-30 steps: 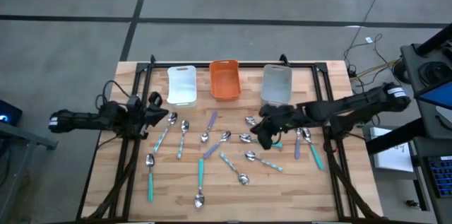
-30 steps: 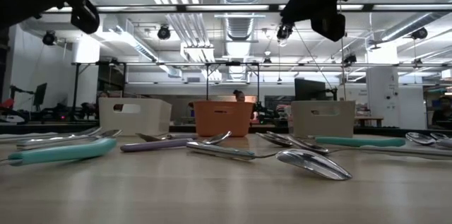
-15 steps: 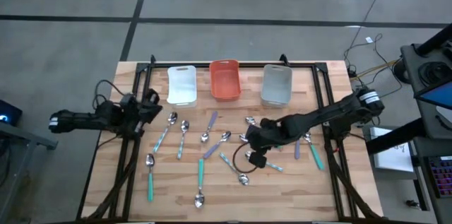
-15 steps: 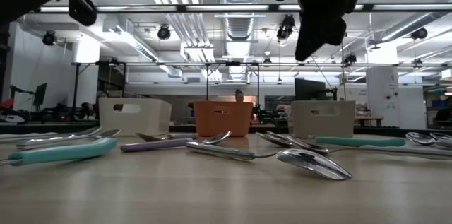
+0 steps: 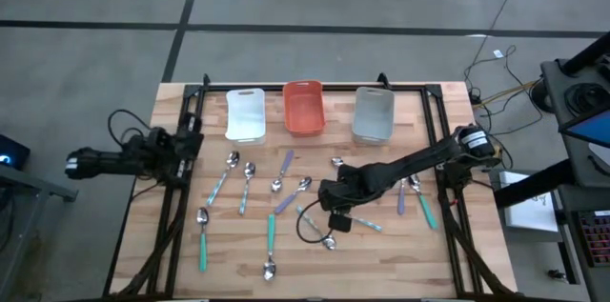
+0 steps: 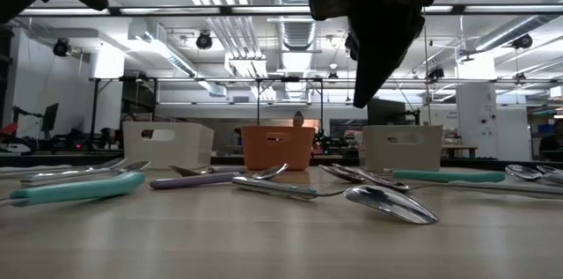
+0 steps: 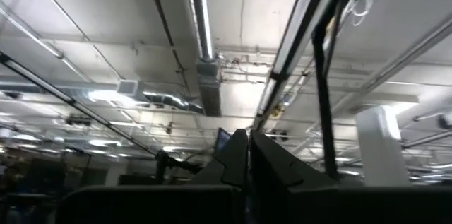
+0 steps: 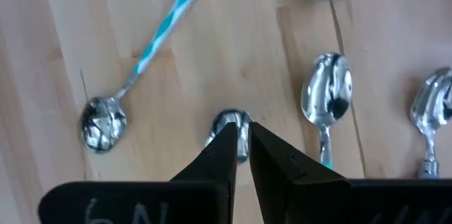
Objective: Sort silverware by color (type)
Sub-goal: Put the green spoon into the gray bin
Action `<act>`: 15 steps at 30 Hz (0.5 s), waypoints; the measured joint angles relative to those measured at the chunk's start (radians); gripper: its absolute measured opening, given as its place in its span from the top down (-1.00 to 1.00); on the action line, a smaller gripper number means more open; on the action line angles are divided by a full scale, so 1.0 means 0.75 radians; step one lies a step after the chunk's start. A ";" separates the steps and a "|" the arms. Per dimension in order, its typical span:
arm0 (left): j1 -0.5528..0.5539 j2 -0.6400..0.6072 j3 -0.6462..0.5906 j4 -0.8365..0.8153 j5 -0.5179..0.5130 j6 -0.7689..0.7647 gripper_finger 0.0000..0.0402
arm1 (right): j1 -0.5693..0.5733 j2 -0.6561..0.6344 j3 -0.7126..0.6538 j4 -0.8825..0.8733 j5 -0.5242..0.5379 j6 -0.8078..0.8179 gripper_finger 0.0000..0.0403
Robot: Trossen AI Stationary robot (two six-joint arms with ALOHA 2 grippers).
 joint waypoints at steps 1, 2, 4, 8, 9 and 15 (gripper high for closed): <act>0.000 0.012 0.000 0.004 0.038 -0.035 1.00 | 0.000 0.006 0.008 -0.005 0.001 0.004 0.86; 0.000 0.021 0.000 0.004 0.073 -0.069 1.00 | 0.000 0.008 0.014 -0.005 0.001 0.014 0.86; -0.001 0.047 0.000 0.014 0.122 -0.138 1.00 | 0.004 0.008 0.015 -0.003 0.000 0.055 0.86; -0.001 0.090 0.000 0.021 0.105 -0.212 1.00 | 0.010 0.000 0.015 0.024 0.001 0.099 0.86; -0.001 0.099 0.000 0.020 0.092 -0.215 1.00 | 0.010 -0.001 0.015 0.042 0.001 0.099 0.86; 0.000 0.140 0.000 0.035 0.050 -0.105 1.00 | -0.020 -0.001 0.015 0.106 0.006 0.045 0.86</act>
